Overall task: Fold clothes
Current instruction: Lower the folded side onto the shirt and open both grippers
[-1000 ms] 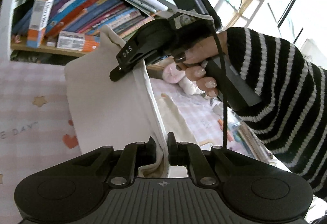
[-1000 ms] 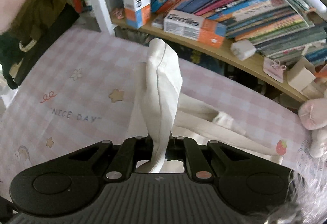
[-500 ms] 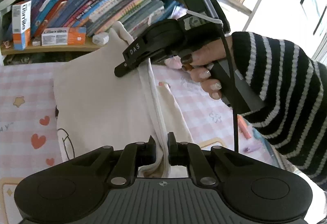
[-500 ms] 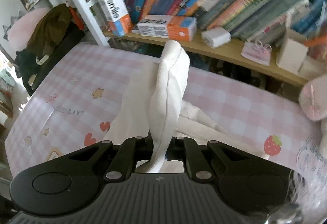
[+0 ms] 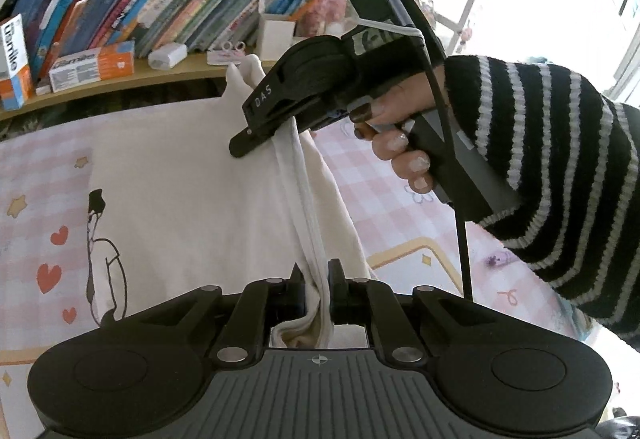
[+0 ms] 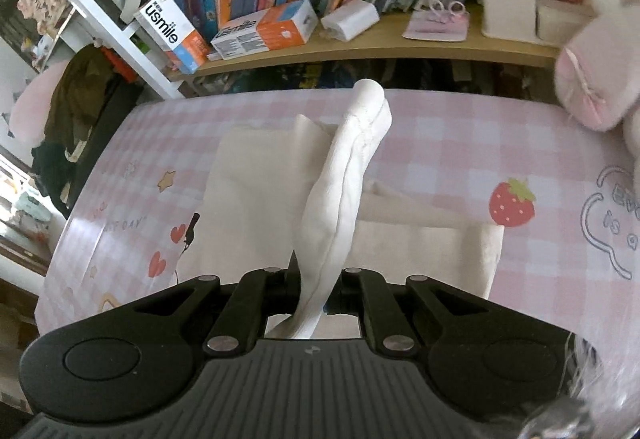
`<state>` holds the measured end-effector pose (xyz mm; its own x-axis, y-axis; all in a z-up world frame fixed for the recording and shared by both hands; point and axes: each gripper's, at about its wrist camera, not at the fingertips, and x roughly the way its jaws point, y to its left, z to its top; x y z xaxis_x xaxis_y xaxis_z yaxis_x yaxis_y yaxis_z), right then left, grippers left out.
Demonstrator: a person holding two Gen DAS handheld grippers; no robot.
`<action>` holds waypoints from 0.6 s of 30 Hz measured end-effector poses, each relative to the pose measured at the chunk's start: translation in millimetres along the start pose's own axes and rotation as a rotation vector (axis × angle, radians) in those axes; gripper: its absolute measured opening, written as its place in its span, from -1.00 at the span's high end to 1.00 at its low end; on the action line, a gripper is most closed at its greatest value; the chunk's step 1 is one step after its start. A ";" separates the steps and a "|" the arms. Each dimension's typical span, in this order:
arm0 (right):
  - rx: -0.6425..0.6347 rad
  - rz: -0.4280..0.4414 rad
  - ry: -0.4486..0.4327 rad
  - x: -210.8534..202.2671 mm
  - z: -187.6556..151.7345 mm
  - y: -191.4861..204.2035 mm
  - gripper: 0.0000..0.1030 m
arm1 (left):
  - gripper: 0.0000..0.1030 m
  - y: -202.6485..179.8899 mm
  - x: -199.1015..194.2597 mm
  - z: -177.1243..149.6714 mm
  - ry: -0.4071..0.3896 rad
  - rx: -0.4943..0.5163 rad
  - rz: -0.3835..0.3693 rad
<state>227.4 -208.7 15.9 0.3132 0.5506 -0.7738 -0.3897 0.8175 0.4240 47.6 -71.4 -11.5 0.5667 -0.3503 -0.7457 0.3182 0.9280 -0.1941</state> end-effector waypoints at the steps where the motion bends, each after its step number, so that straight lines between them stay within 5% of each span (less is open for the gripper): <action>1: 0.005 0.000 0.001 -0.1 -1.3 -3.0 0.85 | 0.81 -1.2 1.7 0.4 0.007 -0.005 -0.006; 5: 0.050 -0.011 0.029 8.2 -7.9 -20.3 0.85 | 0.64 -5.9 10.2 -0.6 0.045 -0.039 -0.047; 9: 0.151 -0.041 0.063 23.2 -19.3 -47.1 0.65 | 0.49 -9.0 11.0 -9.3 0.086 -0.109 -0.192; 11: 0.245 0.031 0.034 19.9 -25.8 -62.8 0.53 | 0.48 -5.9 5.6 -12.7 0.081 -0.143 -0.252; 15: 0.327 0.112 0.014 9.3 -40.3 -71.9 0.07 | 0.48 17.2 -21.9 -9.1 0.012 -0.224 -0.202; 18: 0.346 0.147 0.010 -1.7 -58.1 -72.9 0.06 | 0.48 43.4 -44.5 -6.0 -0.041 -0.309 -0.116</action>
<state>204.9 -279.0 -41.0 0.2664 0.6659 -0.6969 -0.1136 0.7397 0.6633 31.6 -14.8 9.4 0.5727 -0.4548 -0.6820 0.1400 0.8740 -0.4653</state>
